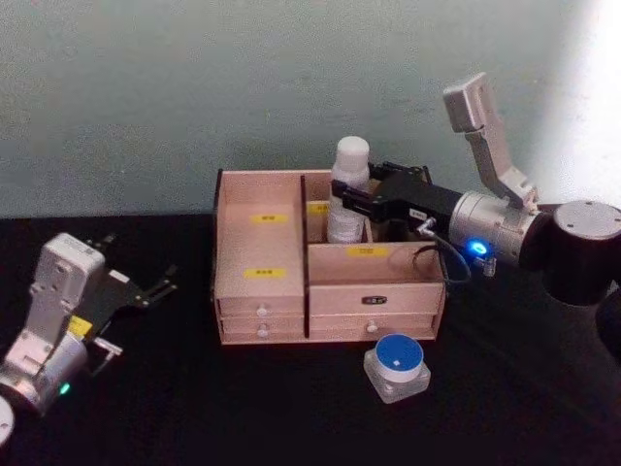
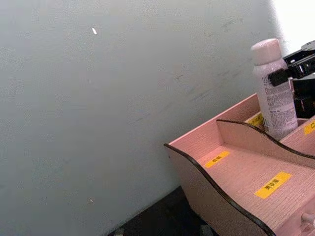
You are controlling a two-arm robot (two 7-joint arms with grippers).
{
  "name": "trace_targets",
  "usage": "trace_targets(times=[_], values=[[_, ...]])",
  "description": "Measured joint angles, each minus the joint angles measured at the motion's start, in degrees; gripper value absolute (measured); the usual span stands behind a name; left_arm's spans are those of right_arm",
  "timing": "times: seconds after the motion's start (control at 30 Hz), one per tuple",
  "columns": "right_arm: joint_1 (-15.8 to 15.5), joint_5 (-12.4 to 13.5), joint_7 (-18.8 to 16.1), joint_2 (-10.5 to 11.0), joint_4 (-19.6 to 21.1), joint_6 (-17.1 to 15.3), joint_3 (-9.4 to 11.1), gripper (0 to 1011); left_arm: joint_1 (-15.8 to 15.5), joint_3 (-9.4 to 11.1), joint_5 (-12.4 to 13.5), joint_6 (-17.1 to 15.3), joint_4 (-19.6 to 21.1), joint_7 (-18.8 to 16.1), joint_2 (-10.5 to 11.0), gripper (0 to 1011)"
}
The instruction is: Pick up the facial cleanser and watermelon frost from the table and place them into the tiered storage box.
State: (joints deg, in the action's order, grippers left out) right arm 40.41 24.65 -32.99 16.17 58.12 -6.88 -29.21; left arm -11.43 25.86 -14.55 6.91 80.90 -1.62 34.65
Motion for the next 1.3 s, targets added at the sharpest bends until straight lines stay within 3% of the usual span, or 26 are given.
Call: trace_targets(times=[1.3], values=[[-0.6,-1.8,0.4,-1.2,-3.0,-0.1,0.1,596,0.0,0.0,0.0,0.0,0.0,0.0,0.0,1001]])
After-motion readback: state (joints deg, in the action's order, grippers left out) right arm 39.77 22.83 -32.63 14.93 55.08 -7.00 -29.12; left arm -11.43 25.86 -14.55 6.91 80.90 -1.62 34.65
